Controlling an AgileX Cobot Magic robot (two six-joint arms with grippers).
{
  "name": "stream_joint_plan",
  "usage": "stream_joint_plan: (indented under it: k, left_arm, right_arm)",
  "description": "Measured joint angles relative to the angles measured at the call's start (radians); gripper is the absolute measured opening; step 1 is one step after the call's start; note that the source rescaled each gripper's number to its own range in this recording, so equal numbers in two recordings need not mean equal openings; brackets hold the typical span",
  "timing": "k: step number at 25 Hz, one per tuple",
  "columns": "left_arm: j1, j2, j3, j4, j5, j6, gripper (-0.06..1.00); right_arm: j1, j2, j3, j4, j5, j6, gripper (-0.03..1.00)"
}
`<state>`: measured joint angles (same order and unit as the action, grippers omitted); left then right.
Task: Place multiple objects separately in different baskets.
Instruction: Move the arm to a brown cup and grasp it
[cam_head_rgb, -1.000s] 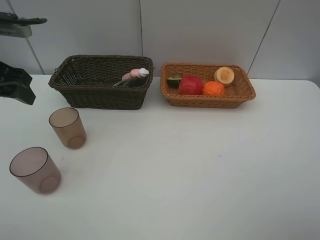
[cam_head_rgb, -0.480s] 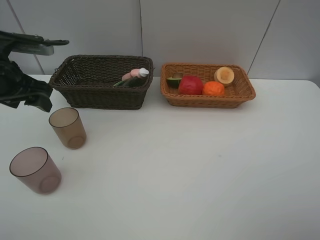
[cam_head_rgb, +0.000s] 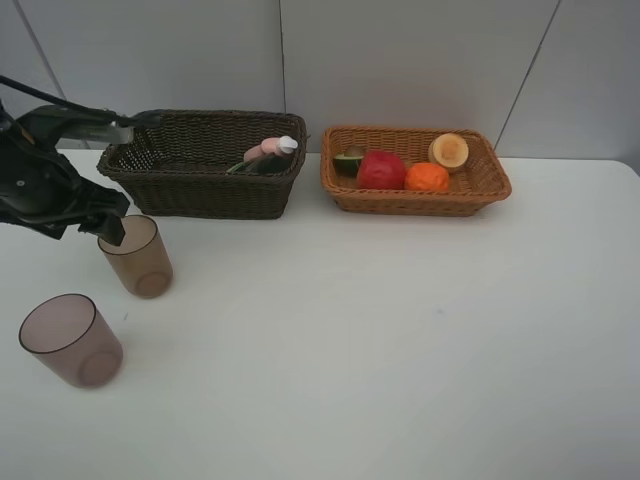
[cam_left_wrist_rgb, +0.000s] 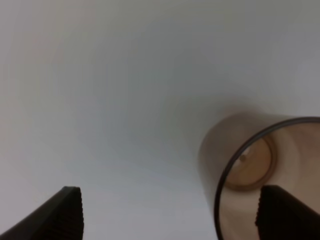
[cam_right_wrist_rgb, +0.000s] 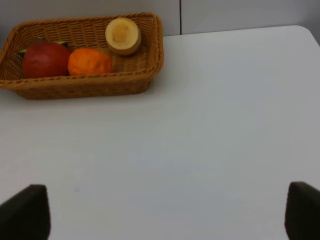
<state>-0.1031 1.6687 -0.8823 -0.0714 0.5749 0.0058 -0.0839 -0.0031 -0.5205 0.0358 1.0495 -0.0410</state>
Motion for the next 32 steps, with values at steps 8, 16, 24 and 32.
stream_joint_plan:
  k: [8,16,24,32]
  left_arm:
    - [0.000,0.094,0.000,-0.022,-0.018,0.006,0.94]
    - [0.000,0.111,0.000,-0.022,-0.035,0.006,0.94]
    - [0.000,0.111,0.000,-0.050,-0.064,0.006,0.64]
    - [0.000,0.111,0.000,-0.072,-0.110,0.006,0.04]
  right_arm:
    - [0.000,0.000,0.000,0.000,0.000,0.000,0.98]
    - [0.000,0.000,0.000,0.000,0.000,0.000,0.98]
    - [0.000,0.000,0.000,0.000,0.000,0.000,0.98]
    - [0.000,0.000,0.000,0.000,0.000,0.000,0.98]
